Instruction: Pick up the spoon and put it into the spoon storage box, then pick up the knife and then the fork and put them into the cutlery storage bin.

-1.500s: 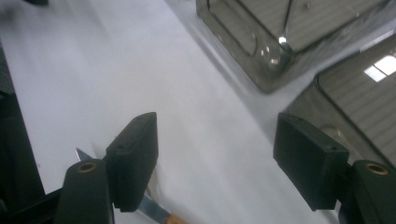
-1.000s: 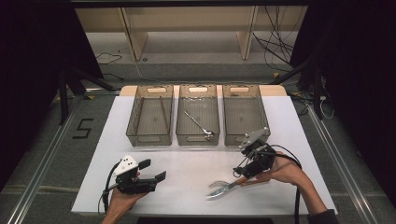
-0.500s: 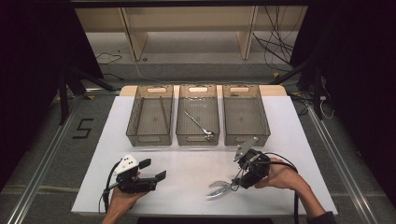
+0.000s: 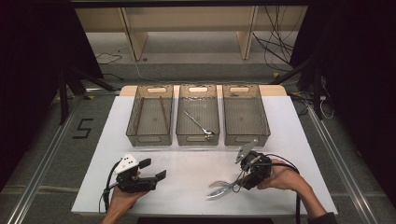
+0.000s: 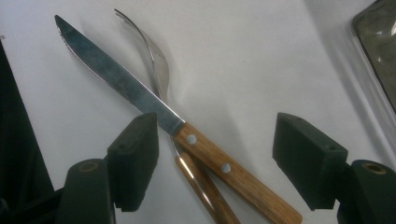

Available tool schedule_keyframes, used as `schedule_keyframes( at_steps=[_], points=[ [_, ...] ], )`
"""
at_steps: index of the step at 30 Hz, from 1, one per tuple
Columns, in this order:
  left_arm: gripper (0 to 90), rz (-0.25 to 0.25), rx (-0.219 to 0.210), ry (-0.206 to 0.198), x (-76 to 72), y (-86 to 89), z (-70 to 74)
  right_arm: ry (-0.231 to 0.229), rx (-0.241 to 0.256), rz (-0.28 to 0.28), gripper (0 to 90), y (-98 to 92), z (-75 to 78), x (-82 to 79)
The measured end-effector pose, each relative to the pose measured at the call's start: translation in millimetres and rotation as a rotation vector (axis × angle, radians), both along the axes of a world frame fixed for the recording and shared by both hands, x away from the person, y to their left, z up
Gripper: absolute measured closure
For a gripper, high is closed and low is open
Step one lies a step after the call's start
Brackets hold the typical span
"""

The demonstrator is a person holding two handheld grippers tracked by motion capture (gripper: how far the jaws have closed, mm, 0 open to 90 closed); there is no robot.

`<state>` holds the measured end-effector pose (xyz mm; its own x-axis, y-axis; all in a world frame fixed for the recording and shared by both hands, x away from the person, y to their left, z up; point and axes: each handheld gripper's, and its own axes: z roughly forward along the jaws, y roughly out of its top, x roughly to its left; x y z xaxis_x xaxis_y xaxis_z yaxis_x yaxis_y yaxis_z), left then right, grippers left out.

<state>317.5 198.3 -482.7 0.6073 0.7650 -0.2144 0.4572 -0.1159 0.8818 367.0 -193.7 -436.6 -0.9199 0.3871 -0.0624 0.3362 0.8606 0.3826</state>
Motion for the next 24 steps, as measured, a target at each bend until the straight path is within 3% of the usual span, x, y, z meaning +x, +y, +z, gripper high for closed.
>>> schedule_keyframes(
  at_steps=[15, 24],
  points=[
    [17.4, -0.001, 0.006, -0.004, -1.7, 0.2, 0.4, -0.019, -0.033, -0.018, 34.6, -10.9, 0.1, 11.0],
    [17.4, 0.002, 0.008, -0.006, -3.4, 1.3, 0.3, -0.028, -0.054, 0.017, 38.9, -20.3, -1.8, 15.3]
  ],
)
